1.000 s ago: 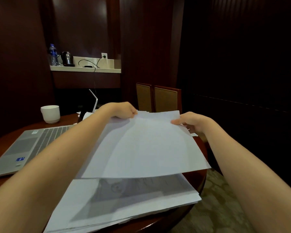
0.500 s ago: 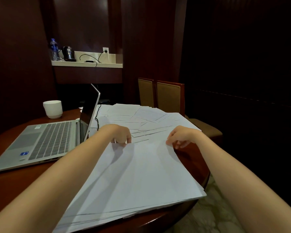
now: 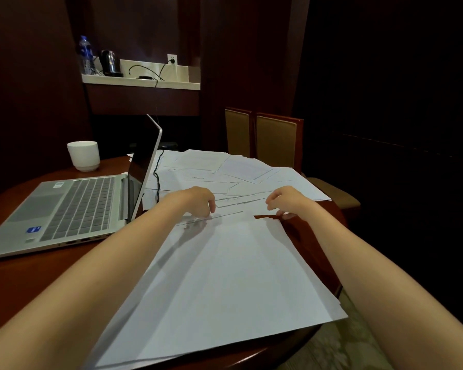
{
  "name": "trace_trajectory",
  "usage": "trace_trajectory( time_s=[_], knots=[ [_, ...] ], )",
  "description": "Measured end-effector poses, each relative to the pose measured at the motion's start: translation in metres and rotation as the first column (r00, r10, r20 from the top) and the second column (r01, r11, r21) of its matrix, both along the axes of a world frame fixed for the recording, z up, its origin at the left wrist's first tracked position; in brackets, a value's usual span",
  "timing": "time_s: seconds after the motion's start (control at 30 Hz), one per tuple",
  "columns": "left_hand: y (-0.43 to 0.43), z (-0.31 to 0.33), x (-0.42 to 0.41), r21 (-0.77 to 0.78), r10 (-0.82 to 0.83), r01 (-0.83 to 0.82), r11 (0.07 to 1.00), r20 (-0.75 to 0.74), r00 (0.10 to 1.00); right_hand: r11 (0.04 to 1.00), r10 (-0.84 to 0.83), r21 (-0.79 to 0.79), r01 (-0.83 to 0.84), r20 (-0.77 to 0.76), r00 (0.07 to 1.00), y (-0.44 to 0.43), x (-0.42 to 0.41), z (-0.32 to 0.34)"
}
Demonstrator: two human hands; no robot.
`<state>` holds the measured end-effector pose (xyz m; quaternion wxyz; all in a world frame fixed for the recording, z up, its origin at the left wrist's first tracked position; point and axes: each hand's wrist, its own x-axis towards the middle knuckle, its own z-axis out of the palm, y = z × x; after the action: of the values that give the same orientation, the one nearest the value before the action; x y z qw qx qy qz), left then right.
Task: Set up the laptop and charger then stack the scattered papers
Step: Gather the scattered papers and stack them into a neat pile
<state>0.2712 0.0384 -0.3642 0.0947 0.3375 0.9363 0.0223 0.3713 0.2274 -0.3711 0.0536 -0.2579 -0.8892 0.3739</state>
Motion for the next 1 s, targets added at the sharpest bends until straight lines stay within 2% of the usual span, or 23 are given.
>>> trace_trajectory(
  time_s=[0.23,0.37,0.5,0.6,0.67,0.73,0.83,0.93,1.0],
  knots=[
    [0.010,-0.012,-0.024,0.127,0.058,-0.043,0.991,-0.119,0.991,0.977,-0.017,-0.214,-0.011,-0.129,0.992,-0.007,-0.026,-0.007],
    [0.023,-0.014,-0.037,0.077,0.058,-0.042,0.996,-0.220,0.974,0.988,0.044,-0.146,-0.059,-0.101,0.994,-0.008,-0.047,-0.007],
    [0.036,-0.017,-0.054,0.071,0.058,-0.039,0.997,-0.287,0.956,0.994,0.060,-0.087,-0.073,-0.138,0.989,-0.006,-0.072,-0.005],
    [0.043,-0.021,-0.069,0.088,0.068,-0.044,0.995,-0.285,0.956,0.991,0.041,-0.123,-0.060,-0.150,0.988,-0.003,-0.092,-0.006],
    [0.046,-0.026,-0.078,0.091,0.068,-0.045,0.995,-0.278,0.958,0.978,0.008,-0.203,-0.039,-0.154,0.988,0.000,-0.105,-0.009],
    [0.049,-0.030,-0.088,0.082,0.051,-0.028,0.996,-0.293,0.955,0.924,-0.113,-0.380,0.042,-0.166,0.980,0.001,-0.121,-0.011],
    [0.052,-0.029,-0.102,0.056,-0.026,0.049,0.997,-0.356,0.934,0.701,-0.325,-0.692,0.172,-0.096,0.941,0.001,-0.135,-0.013],
    [0.058,-0.026,-0.112,0.014,-0.102,0.116,0.993,-0.389,0.915,0.593,-0.295,-0.797,0.113,-0.084,0.952,0.001,-0.142,-0.015],
    [0.062,-0.027,-0.118,0.005,-0.122,0.135,0.991,-0.401,0.908,0.586,-0.262,-0.801,0.126,-0.040,0.964,0.001,-0.146,-0.013]
  ],
)
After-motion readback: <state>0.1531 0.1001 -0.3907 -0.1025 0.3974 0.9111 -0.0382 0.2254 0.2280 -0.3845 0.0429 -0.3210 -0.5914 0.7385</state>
